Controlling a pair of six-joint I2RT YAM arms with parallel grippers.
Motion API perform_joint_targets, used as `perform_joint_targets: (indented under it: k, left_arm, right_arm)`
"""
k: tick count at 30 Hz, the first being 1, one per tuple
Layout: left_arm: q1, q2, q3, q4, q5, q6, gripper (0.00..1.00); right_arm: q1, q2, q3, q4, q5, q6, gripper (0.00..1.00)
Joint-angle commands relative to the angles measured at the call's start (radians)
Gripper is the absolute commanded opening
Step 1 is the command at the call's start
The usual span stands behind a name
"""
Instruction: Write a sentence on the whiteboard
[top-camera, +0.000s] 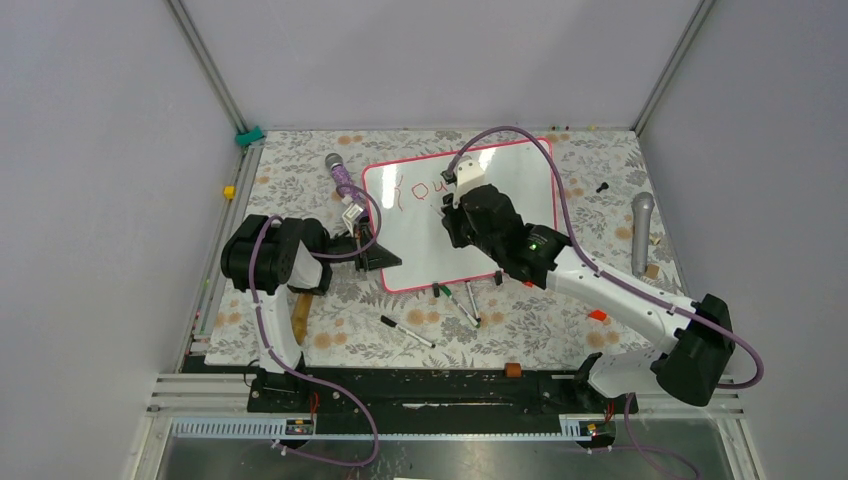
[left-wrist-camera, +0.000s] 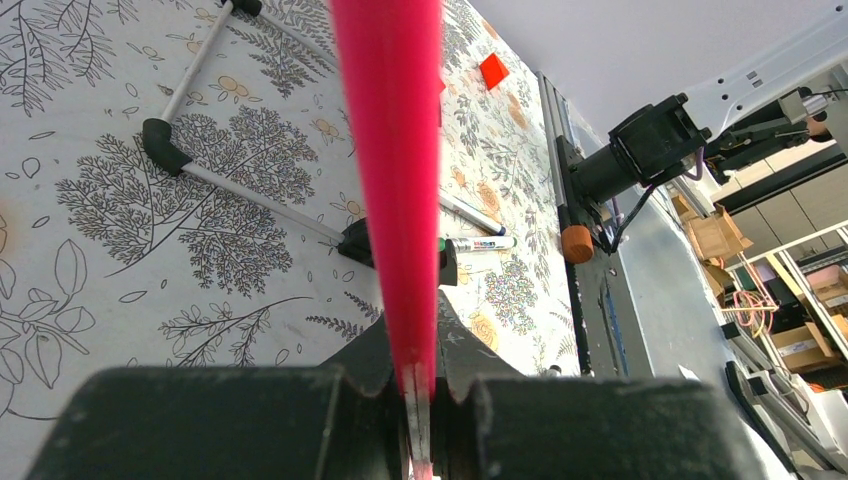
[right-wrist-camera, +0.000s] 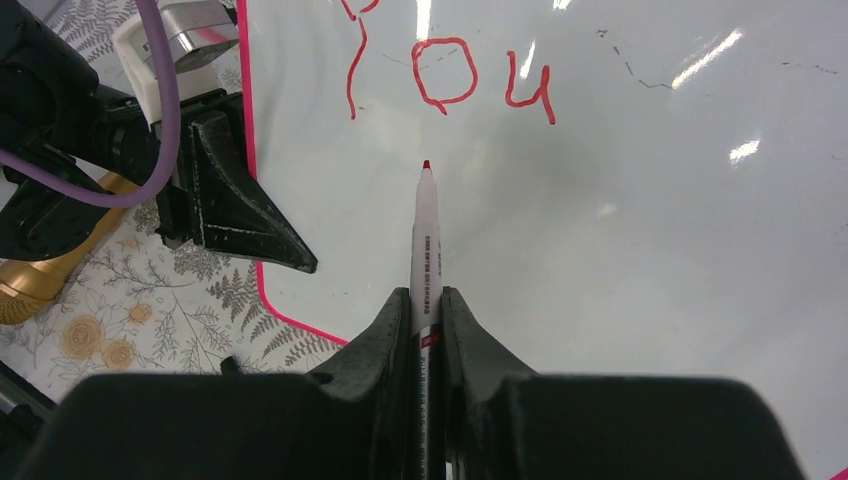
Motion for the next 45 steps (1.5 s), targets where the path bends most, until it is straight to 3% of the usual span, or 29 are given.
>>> perform_joint_targets:
  k: [1, 15, 45]
  left_arm:
    - [-0.006, -0.019, -0.023, 0.028, 0.006, 0.068, 0.0]
    - [0.005, -0.019, -0.075, 0.029, 0.021, 0.155, 0.0]
    - [-0.005, 0.05, -0.009, 0.028, 0.014, 0.028, 0.0]
  right_arm:
    - [0.009, -0.001, 0.059, 0.0, -0.007, -0.01, 0.0]
    - [0.009, 0.03, 0.069, -0.016, -0.009, -0.013, 0.0]
    - [0.014, 0.101, 0.14, -0.075, -0.023, -0.033, 0.0]
